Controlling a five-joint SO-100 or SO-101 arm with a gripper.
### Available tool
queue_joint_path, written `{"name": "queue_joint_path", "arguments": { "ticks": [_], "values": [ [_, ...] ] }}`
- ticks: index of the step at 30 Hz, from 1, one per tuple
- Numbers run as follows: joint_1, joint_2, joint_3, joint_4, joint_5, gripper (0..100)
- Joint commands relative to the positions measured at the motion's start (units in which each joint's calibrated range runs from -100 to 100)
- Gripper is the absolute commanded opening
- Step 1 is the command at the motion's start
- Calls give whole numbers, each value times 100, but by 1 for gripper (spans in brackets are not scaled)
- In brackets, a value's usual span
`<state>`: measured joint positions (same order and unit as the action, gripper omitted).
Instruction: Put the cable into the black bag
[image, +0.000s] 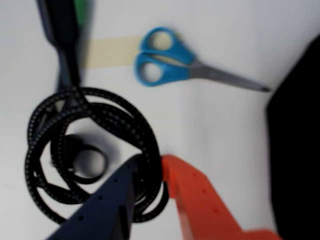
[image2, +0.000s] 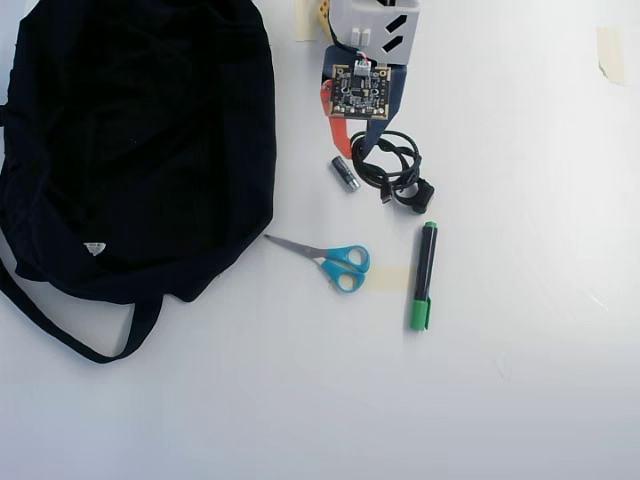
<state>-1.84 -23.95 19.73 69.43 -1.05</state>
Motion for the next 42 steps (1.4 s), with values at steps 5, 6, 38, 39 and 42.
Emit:
{"name": "queue_joint_path", "arguments": {
  "ticks": [5,6,38,39,42],
  "values": [
    [438,-20,-248,-207,84,2],
    [483,-20,-230,-207,84,2],
    [4671,5,857,-1620,26,2],
    [4978,155,956,-2171,37,2],
    [5524,1184,785,-2929,74,2]
  ]
}}
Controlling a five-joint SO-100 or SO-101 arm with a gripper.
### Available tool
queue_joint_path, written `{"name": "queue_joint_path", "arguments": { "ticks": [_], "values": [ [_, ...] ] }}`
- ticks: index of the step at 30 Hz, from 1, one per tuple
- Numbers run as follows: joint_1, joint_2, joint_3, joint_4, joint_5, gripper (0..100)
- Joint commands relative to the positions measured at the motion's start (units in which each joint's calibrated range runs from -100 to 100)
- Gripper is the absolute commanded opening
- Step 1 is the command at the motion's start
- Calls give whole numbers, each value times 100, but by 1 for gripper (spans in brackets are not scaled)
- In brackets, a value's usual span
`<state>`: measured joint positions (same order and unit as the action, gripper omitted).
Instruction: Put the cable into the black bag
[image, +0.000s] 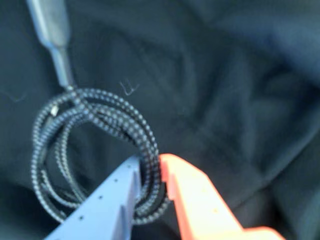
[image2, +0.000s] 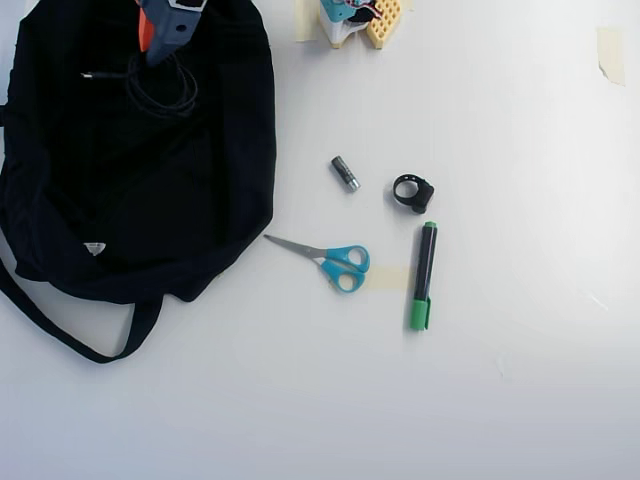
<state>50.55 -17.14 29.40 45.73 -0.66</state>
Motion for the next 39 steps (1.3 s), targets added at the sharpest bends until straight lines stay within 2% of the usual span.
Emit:
{"name": "queue_joint_path", "arguments": {
  "ticks": [1,4,7,9,12,15,16,17,19,20,24,31,36,39],
  "values": [
    [367,677,-182,-809,40,2],
    [554,1457,-667,-1102,45,4],
    [532,1399,-622,-1024,45,20],
    [495,1358,-694,-662,50,22],
    [68,420,-604,44,50,22],
    [-1285,-1165,-451,1448,34,21],
    [-1637,-1456,-299,1603,-2,21],
    [-2250,-1796,-29,1646,-13,20],
    [-2923,-2277,213,1646,-474,5],
    [-3223,-2443,384,1646,-747,3],
    [-4629,-3506,1669,1586,-663,2],
    [-5444,-4933,3035,1586,-642,2],
    [-5496,-6277,4391,1586,-70,2],
    [-5496,-7115,5128,1594,-60,2]
  ]
}}
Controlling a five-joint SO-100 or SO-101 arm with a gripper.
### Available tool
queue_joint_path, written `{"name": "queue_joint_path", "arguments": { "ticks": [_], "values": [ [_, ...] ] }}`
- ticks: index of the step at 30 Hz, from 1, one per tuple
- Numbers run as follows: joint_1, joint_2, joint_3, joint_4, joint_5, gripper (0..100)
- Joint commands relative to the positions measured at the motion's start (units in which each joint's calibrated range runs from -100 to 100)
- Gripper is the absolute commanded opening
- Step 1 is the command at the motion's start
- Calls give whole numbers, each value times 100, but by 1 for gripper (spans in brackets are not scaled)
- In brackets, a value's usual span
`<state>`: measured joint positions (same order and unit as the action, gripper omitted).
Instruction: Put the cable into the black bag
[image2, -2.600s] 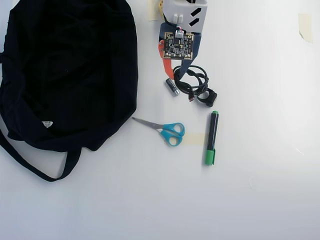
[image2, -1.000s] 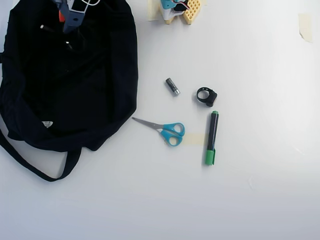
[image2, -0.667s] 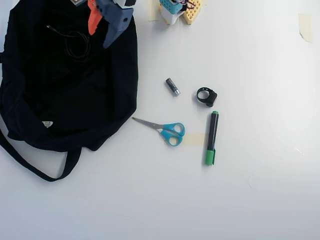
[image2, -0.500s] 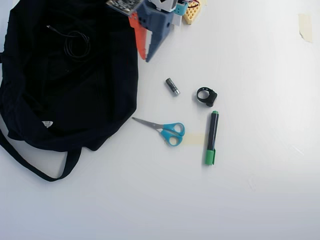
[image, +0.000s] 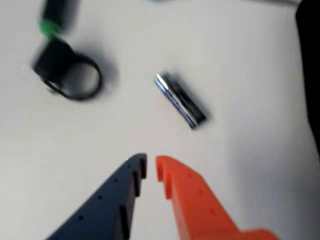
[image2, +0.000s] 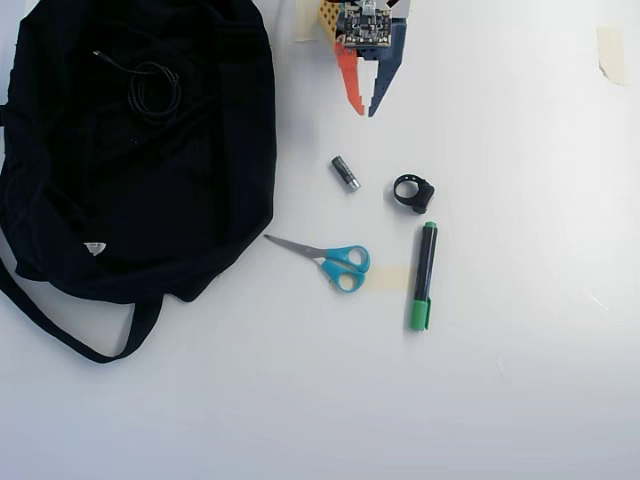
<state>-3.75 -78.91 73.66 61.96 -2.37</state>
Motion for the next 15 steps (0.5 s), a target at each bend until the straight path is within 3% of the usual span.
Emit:
{"name": "queue_joint_path", "arguments": {
  "ticks": [1,10,15],
  "values": [
    [-67,-1179,909,-3,106,2],
    [-171,-2076,2301,32,-455,2],
    [-186,-2076,2562,376,-434,2]
  ]
}}
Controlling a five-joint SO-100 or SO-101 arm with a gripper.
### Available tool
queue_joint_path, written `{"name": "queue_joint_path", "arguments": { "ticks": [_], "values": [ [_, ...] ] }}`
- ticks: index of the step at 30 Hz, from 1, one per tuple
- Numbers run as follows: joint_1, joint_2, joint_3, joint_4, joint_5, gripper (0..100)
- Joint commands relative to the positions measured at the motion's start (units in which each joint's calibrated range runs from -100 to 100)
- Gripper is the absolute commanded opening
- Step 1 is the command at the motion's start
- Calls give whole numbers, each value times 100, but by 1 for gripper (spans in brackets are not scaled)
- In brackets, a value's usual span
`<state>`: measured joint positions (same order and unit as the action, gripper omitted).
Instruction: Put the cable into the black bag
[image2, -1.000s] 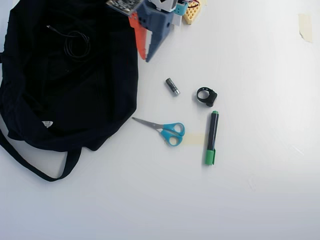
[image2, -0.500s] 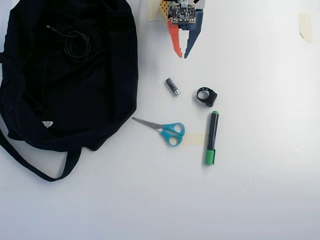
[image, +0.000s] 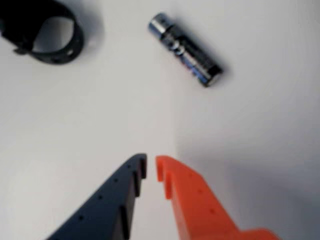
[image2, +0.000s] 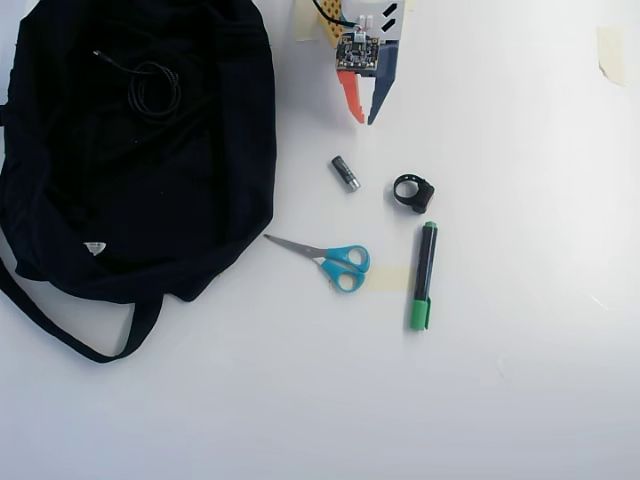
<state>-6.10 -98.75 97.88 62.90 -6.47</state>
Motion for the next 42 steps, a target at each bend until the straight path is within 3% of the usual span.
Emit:
{"name": "queue_joint_path", "arguments": {
  "ticks": [1,4,42],
  "values": [
    [64,-91,140,471,-24,2],
    [71,-91,140,971,-24,2],
    [71,-91,140,936,-24,2]
  ]
}}
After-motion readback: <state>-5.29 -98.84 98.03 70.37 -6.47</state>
